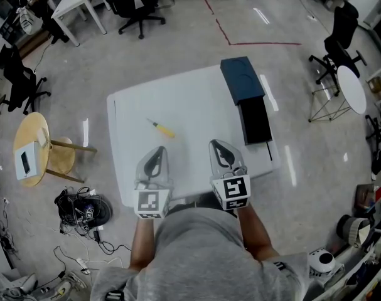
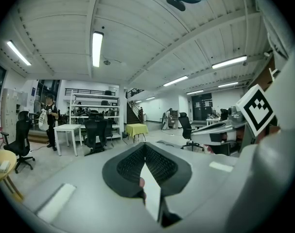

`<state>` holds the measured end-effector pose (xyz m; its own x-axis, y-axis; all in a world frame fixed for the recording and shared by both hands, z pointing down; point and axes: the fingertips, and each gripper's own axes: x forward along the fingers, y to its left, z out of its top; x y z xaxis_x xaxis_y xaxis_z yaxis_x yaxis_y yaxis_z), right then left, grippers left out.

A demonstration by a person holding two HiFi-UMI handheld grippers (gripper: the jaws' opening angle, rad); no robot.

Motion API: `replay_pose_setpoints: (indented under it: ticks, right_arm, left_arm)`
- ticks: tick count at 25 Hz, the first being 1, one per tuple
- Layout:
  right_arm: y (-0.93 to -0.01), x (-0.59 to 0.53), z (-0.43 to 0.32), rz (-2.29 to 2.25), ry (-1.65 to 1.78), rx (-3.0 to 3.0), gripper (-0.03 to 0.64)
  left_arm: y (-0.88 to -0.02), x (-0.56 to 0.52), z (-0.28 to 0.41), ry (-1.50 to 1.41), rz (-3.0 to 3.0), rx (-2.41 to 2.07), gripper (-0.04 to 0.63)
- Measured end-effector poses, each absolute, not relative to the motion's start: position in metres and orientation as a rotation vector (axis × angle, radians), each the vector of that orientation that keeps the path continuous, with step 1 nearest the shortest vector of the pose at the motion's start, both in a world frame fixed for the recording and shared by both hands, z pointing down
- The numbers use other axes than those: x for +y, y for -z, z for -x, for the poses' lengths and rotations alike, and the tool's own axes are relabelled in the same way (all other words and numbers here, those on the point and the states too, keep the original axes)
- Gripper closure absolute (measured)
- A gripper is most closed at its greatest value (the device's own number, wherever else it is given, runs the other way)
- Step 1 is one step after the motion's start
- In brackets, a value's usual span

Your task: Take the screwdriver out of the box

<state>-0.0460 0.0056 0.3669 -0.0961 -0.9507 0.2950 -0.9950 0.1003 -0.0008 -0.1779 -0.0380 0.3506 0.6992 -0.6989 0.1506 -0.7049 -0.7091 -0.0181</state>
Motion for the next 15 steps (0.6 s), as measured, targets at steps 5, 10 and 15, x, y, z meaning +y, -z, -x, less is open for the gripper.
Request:
replay_pose_setpoints:
  ticks: [5, 10, 15]
  right_arm:
    - [-0.3677, 0.0081, 0.0466, -1.955, -0.300, -2.153, 0.612]
    - [-0.3693, 0.0089, 0.0463, -1.946, -0.302, -2.147, 0.613]
    - [-0.3708, 0.0083, 0.0478, -1.936, -0.301, -2.148, 0.614]
  left_arm:
    - [-0.3521, -0.0366, 0.1806, -0.235, -2.857, -1.181, 0.583]
    - [-0.3520, -0.0357, 0.1802, -0.238, -2.855, -1.182, 0.583]
    - [-0.3535, -0.0353, 0.1801, -0.236, -2.851, -1.183, 0.583]
